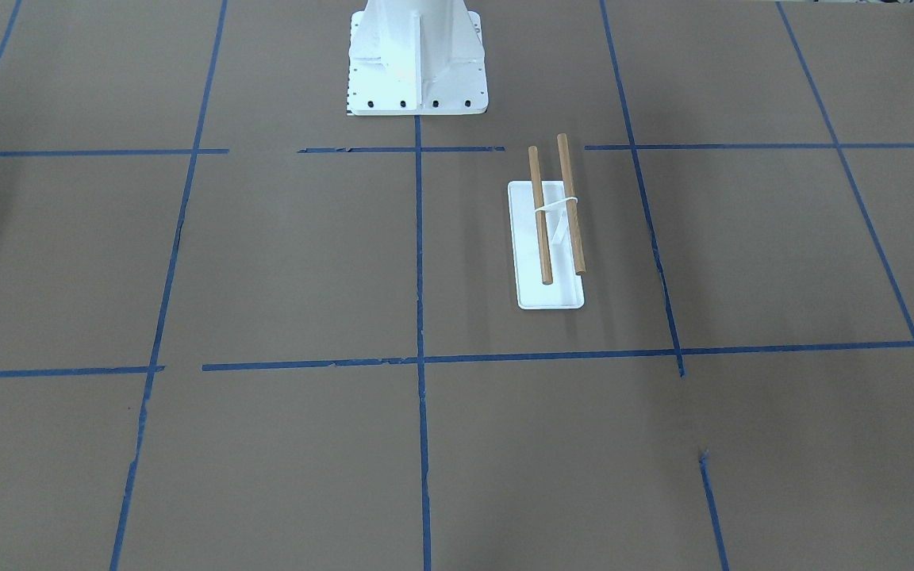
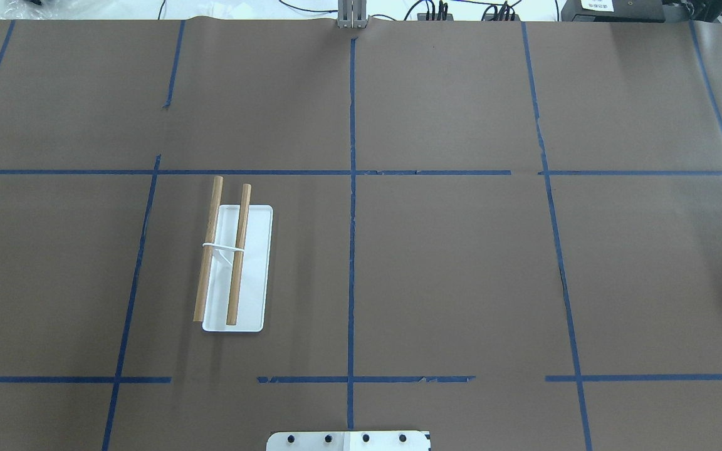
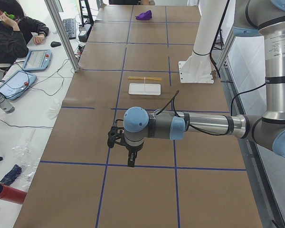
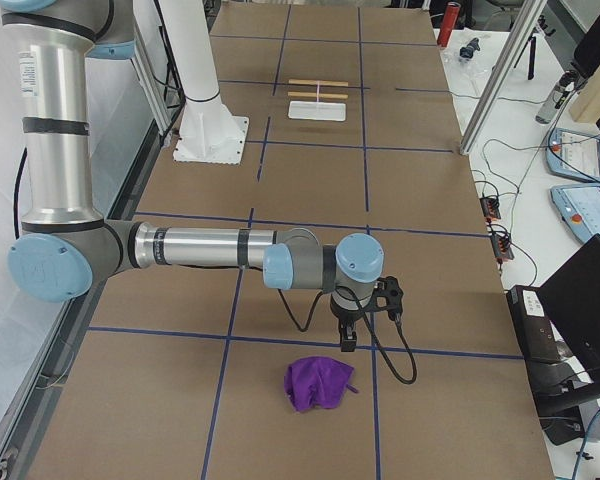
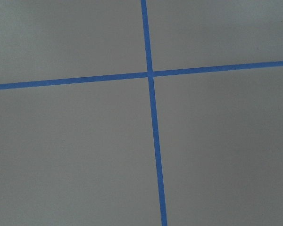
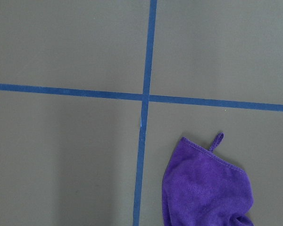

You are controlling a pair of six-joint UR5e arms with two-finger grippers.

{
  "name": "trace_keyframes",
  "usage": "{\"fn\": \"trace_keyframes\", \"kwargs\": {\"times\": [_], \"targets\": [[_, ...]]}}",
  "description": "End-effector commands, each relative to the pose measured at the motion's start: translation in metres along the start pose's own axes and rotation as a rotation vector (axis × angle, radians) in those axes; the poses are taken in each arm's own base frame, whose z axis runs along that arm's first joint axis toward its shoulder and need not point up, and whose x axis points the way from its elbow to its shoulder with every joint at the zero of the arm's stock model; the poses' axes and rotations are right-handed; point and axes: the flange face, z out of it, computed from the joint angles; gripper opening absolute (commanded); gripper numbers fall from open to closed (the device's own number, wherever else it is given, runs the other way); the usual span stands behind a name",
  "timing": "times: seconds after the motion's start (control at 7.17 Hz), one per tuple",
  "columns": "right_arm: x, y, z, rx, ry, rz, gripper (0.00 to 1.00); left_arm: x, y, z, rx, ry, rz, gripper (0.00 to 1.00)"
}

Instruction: Hang towel on rack

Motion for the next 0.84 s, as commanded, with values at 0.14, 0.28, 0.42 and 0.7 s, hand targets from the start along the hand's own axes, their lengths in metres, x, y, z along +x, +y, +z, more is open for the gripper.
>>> {"fn": "trace_keyframes", "kwargs": {"times": [0.14, 0.28, 0.42, 0.7], "targets": [[-0.005, -0.003, -0.005, 0.012, 0.005, -0.015, 1.0, 0.004, -0.002, -0.003, 0.008, -0.002, 0.014, 1.0], [-0.007, -0.006, -0.007, 0.017, 0.007, -0.023, 1.0, 0.011, -0.009, -0.009, 0.028, -0.004, 0.039, 1.0], [-0.012, -0.007, -0.012, 0.027, 0.007, -0.033, 1.0, 0.018, -0.013, -0.01, 0.033, -0.004, 0.053, 1.0], [-0.014, -0.007, -0.014, 0.03, 0.006, -0.033, 1.0, 0.03, -0.029, -0.016, 0.051, -0.001, 0.085, 1.0]]}}
